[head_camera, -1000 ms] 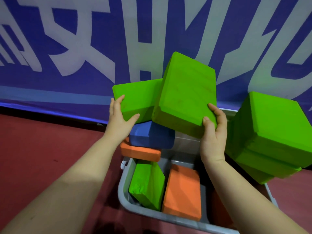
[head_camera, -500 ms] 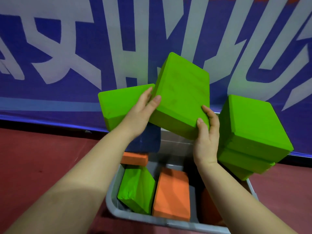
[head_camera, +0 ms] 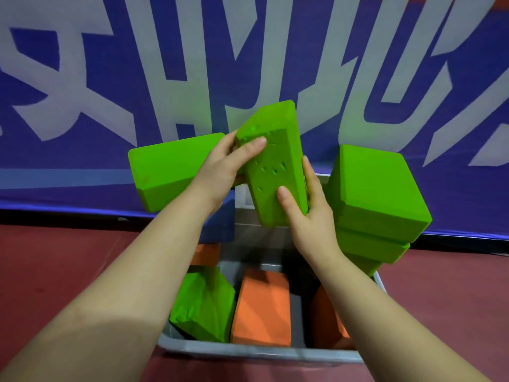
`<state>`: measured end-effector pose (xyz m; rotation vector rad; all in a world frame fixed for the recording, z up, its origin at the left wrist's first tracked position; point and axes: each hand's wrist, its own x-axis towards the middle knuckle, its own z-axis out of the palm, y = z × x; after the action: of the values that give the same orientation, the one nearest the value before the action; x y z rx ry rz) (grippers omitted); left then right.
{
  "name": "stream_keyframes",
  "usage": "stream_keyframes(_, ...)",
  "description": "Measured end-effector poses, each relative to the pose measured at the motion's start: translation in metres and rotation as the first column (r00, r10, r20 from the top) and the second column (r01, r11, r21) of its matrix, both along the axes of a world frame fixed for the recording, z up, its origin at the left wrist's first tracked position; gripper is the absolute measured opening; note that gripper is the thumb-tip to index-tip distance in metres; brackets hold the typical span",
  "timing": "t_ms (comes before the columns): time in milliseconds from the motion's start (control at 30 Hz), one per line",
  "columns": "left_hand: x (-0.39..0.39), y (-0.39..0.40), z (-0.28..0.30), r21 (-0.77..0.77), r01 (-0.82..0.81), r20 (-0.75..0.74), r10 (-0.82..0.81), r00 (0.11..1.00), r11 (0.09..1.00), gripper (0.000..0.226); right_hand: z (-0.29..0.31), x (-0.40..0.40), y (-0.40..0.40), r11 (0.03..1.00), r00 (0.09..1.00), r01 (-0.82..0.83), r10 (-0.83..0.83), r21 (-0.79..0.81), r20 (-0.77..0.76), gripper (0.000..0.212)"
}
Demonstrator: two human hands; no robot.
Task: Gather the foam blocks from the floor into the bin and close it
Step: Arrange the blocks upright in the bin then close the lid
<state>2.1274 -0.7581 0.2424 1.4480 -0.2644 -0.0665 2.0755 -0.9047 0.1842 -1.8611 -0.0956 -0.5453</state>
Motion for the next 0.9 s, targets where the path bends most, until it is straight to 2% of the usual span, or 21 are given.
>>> stream_keyframes(67, -0.001, -0.002, -0.004, 0.003, 0.067, 0.011, -0.067, 0.998, 0.998, 0.044, 0.000, -0.001, -0.001, 1.000, 1.000, 0.011, -0.011, 0.004, -0.021, 0.083)
stream_keyframes(133, -0.002, -0.004, -0.009, 0.031, 0.075, 0.039, -0.076, 0.996, 0.997, 0.070, 0.002, -0.001, -0.003, 1.000, 1.000, 0.016, -0.016, -0.004, -0.017, 0.080)
stream_keyframes(167, -0.003, -0.005, -0.012, 0.072, 0.063, 0.063, -0.068, 0.996, 0.995, 0.076, 0.003, -0.001, -0.004, 1.000, 1.000, 0.004, -0.004, -0.019, -0.008, 0.076)
stream_keyframes(233, -0.005, -0.004, -0.018, 0.159, 0.061, 0.120, -0.080, 0.990, 0.985, 0.078, 0.007, -0.001, -0.006, 0.997, 0.999, -0.042, 0.042, -0.057, -0.014, 0.071)
stream_keyframes(367, -0.010, 0.001, -0.020, 0.274, 0.135, 0.153, -0.182, 0.971, 0.952, 0.086, 0.013, -0.002, -0.013, 0.970, 0.996, -0.087, 0.080, -0.226, -0.036, 0.080)
stream_keyframes(467, -0.010, 0.000, -0.016, 0.352, 0.121, 0.153, -0.185, 0.971, 0.928, 0.082, 0.021, -0.002, -0.017, 0.942, 0.998, -0.057, 0.053, -0.330, -0.021, 0.083)
stream_keyframes(633, -0.004, -0.005, -0.008, 0.427, 0.131, 0.068, -0.176, 0.982, 0.895, 0.073, 0.037, 0.002, -0.022, 0.916, 0.997, -0.055, 0.028, -0.399, -0.073, 0.066)
stream_keyframes(767, 0.004, -0.010, -0.014, 0.532, 0.129, 0.003, -0.154, 0.988, 0.837, 0.063, 0.039, 0.009, -0.024, 0.893, 0.979, -0.093, 0.001, -0.441, -0.203, 0.061)
stream_keyframes(900, 0.011, -0.012, -0.027, 0.605, 0.173, -0.098, -0.143, 0.985, 0.777, 0.066, 0.025, 0.013, -0.022, 0.854, 0.946, -0.141, -0.033, -0.500, -0.324, 0.060)
